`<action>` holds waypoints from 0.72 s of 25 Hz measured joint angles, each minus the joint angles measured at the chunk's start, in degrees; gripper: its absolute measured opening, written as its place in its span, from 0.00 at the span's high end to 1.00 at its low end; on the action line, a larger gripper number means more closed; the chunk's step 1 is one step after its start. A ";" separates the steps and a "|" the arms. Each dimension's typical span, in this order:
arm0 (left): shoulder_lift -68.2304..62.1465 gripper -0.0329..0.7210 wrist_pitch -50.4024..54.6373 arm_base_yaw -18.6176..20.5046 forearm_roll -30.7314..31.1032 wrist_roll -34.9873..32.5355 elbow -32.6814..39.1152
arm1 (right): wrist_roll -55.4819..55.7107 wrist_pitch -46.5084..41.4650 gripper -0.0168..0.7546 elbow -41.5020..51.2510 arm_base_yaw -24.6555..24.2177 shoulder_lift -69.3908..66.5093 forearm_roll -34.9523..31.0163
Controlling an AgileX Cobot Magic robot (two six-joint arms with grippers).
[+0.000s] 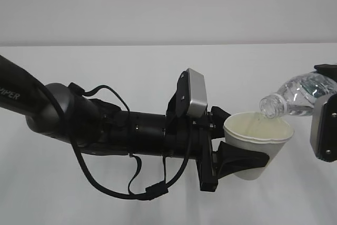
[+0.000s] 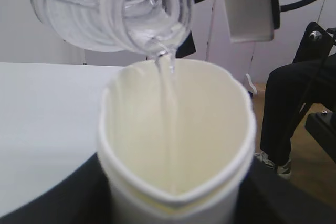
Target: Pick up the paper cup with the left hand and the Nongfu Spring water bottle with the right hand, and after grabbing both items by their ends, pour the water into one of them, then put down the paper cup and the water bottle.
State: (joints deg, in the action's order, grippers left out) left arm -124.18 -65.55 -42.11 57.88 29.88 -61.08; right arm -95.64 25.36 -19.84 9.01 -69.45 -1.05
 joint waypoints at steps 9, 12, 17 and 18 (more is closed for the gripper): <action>0.00 0.40 0.00 0.00 0.00 0.00 0.00 | -0.79 0.00 0.51 0.00 0.00 0.00 0.00; 0.00 0.40 0.00 0.00 0.00 0.00 0.00 | -1.10 0.00 0.51 0.00 0.00 0.00 0.00; 0.00 0.40 0.00 0.00 0.00 0.00 0.00 | -1.12 0.05 0.51 0.00 0.00 0.00 0.00; 0.00 0.40 0.00 0.00 0.00 0.00 0.00 | -1.23 0.05 0.51 0.00 0.00 0.00 0.00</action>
State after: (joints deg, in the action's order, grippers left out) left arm -124.18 -65.55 -42.11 57.88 29.88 -61.08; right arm -96.87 25.41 -19.84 9.01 -69.45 -1.05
